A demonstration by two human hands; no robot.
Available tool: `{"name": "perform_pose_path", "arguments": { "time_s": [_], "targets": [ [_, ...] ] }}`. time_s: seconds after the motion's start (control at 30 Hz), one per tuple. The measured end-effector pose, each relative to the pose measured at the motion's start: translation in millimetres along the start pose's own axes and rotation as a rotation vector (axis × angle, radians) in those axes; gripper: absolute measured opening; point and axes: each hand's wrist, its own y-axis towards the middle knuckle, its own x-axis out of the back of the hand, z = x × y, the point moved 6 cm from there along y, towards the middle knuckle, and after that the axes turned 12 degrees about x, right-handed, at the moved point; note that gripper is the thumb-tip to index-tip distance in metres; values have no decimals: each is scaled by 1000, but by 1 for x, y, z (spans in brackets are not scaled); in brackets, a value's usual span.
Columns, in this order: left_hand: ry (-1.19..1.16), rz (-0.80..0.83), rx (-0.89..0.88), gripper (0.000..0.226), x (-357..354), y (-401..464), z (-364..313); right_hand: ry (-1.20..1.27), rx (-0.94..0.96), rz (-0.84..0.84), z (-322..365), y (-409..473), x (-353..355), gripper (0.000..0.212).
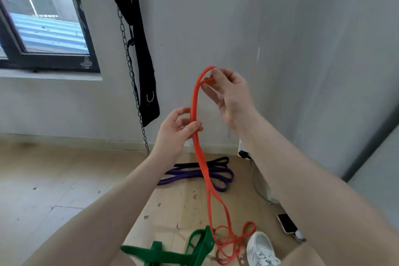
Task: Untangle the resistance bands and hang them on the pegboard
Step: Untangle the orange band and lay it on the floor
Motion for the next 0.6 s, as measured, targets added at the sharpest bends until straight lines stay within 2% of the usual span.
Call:
{"name": "perform_pose_path", "arguments": {
  "time_s": [0.07,0.17,0.23,0.3,0.4,0.47,0.6],
  "targets": [
    [-21,-58,12,21,7,-5,9,-31,-48,-2,-13,-4,11,4],
    [-70,-136,47,13,17,-7,16,-314,-207,128,-46,-24,32,59],
    [-89,-162,80,11,22,-4,19,-571,-309,286,-74,-49,47,73],
    [-99,-199,104,9,27,0,22,-723,-378,466,-105,-78,63,70],
    [-168,-257,150,7,34,6,28,-836,-447,673,-138,-113,78,42],
    [-207,-280,185,9,38,9,33,-867,-480,729,-151,-128,83,37],
    [-231,-246,227,9,44,13,38,-886,-444,695,-165,-133,84,15]
  ]
}}
